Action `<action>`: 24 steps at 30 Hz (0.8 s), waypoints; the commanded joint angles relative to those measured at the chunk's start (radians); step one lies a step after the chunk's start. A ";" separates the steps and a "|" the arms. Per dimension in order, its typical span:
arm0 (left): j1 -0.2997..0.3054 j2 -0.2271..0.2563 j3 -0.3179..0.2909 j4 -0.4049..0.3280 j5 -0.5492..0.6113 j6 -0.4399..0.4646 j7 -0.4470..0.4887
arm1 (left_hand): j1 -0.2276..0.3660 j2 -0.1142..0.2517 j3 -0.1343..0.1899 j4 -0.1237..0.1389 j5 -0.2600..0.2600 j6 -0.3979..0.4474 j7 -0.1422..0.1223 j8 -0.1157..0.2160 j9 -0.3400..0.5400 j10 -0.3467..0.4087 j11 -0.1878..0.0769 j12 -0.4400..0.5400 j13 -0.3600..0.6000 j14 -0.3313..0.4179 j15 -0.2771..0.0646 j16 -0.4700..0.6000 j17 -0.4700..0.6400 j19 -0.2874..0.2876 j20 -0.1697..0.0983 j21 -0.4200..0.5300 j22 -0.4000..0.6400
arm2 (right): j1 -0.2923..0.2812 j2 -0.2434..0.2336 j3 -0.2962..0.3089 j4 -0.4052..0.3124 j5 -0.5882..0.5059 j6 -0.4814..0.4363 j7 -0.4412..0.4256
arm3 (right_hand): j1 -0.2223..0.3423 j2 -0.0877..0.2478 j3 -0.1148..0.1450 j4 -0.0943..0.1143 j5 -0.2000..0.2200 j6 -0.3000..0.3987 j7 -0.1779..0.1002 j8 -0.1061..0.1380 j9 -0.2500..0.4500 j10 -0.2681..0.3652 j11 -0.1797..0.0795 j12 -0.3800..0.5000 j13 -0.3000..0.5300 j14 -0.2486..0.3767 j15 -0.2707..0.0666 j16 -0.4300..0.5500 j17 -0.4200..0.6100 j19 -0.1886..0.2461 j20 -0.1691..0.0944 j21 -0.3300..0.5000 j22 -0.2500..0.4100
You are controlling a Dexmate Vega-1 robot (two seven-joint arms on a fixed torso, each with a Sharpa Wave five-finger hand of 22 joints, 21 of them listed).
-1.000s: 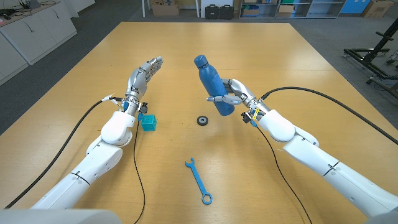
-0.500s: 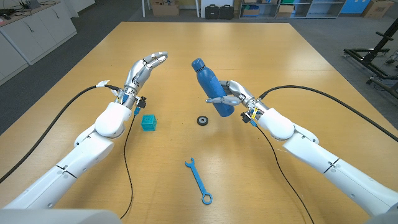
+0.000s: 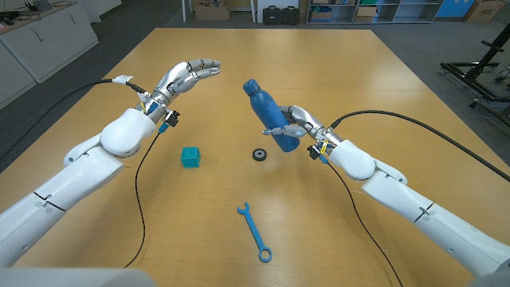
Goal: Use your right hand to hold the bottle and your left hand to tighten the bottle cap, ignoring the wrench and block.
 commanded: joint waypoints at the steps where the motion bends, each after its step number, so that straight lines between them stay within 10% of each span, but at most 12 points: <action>1: -0.026 0.134 -0.061 -0.091 -0.037 0.168 -0.111 | 0.029 -0.010 0.003 0.009 -0.008 0.011 0.013 0.010 0.004 0.021 0.020 0.004 0.004 0.033 -0.071 0.003 0.002 0.028 0.022 0.010 0.003 | 0.006 0.007 -0.014 0.023 0.011 0.007 0.002 | 0.230 0.237 0.149 0.035 -0.002 0.264 -0.212 0.008 0.001 0.210 -0.212 -0.001 0.004 0.155 -0.257 0.003 0.005 0.082 -0.231 0.012 0.003; 24: -0.303 0.279 0.104 -0.091 -0.053 0.258 -0.349 | 0.091 -0.030 0.003 0.007 -0.013 0.035 0.019 0.020 0.004 0.070 -0.006 0.009 0.005 0.077 -0.056 0.005 0.000 0.050 0.060 0.009 0.003 | 0.022 0.023 -0.035 0.039 0.008 0.008 -0.002 | 0.229 0.237 0.150 0.036 -0.003 0.264 -0.212 0.008 0.000 0.214 -0.209 -0.006 0.013 0.157 -0.256 0.002 0.015 0.073 -0.231 0.031 0.009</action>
